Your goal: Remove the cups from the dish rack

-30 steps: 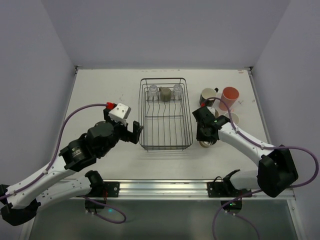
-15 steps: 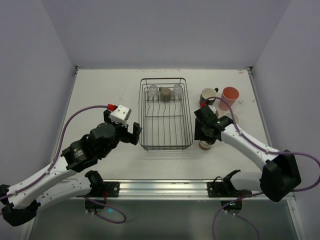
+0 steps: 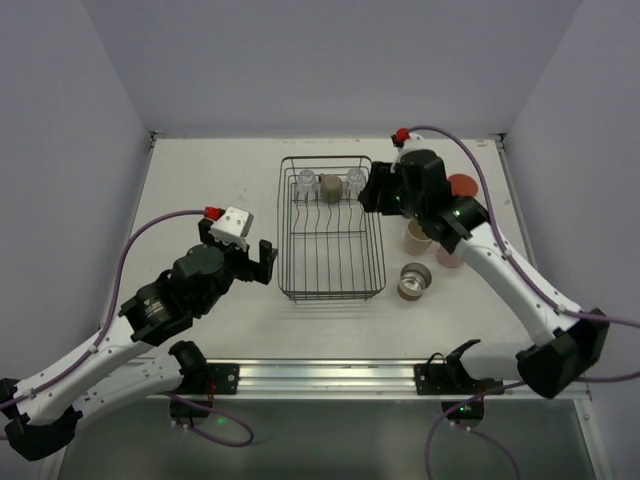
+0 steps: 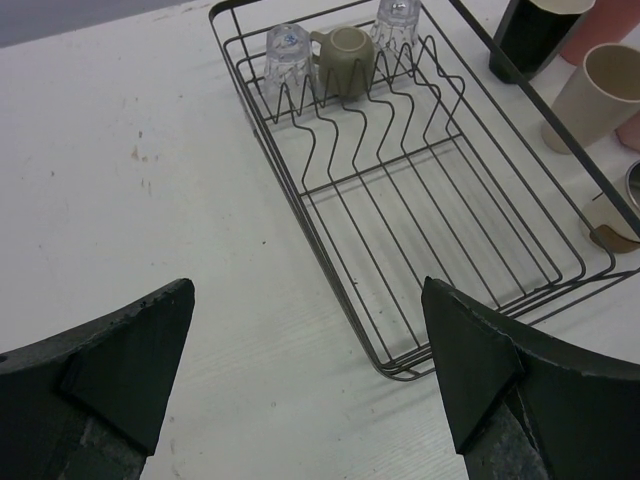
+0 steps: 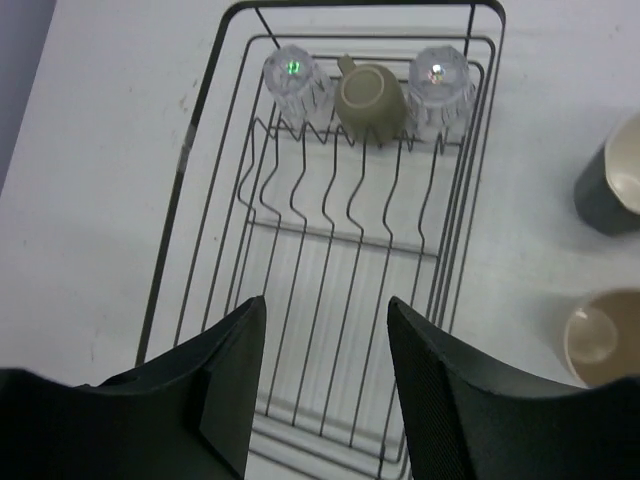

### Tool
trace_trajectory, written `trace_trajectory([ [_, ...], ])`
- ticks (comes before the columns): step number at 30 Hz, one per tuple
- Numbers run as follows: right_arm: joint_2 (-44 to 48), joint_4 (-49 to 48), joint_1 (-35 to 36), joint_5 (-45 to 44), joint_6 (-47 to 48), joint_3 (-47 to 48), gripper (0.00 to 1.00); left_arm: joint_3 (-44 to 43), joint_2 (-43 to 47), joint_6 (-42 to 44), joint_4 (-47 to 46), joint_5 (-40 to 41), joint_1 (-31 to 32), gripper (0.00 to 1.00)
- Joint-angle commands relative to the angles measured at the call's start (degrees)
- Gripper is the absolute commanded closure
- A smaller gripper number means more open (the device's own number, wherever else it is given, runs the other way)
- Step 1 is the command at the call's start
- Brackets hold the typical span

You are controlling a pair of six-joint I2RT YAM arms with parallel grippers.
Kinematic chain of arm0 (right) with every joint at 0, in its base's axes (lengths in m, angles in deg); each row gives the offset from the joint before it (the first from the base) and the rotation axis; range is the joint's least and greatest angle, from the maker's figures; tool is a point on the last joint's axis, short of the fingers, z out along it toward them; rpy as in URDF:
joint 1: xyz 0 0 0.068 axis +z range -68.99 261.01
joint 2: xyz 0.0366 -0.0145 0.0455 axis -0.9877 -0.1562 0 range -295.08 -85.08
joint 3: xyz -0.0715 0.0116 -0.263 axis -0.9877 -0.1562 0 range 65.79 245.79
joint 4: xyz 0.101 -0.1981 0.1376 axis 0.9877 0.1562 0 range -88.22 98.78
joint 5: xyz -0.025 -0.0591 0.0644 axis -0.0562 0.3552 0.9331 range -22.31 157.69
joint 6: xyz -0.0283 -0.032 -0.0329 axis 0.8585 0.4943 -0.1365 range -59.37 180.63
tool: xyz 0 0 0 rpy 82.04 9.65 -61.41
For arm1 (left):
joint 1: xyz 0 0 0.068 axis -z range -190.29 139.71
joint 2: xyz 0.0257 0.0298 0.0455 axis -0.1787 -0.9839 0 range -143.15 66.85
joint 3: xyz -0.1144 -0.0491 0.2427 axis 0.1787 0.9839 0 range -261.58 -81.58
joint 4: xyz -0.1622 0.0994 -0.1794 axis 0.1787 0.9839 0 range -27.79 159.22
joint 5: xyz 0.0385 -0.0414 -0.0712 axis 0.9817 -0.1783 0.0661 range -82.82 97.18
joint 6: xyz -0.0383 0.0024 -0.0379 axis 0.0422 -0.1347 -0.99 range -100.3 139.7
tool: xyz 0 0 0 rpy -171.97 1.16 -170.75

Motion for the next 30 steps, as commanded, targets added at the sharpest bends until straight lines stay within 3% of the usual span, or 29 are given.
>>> trace_trajectory([
  [1,-12.25,-4.68,0.09,1.85,5.21,9.73,0.46,0.91,-0.22,0.27,-2.75,1.69,-0.55,0.00],
  [7,-28.97,0.23,0.09,-8.07,9.34,26.35,0.53,1.26,-1.27,0.35,-3.80,1.34,-2.04,0.00],
  [13,-44.10,5.15,-0.08,-16.33,9.35,40.25,0.50,1.52,-1.97,0.27,-5.12,-1.46,-5.03,0.00],
  [20,-50.70,3.84,-0.52,-21.61,7.68,42.65,0.47,1.52,-3.03,0.35,-5.91,-5.68,-7.06,0.00],
  [30,-54.30,2.35,-2.37,-21.88,4.87,41.51,0.44,1.78,-2.15,0.44,-6.27,-6.92,-7.32,0.00],
])
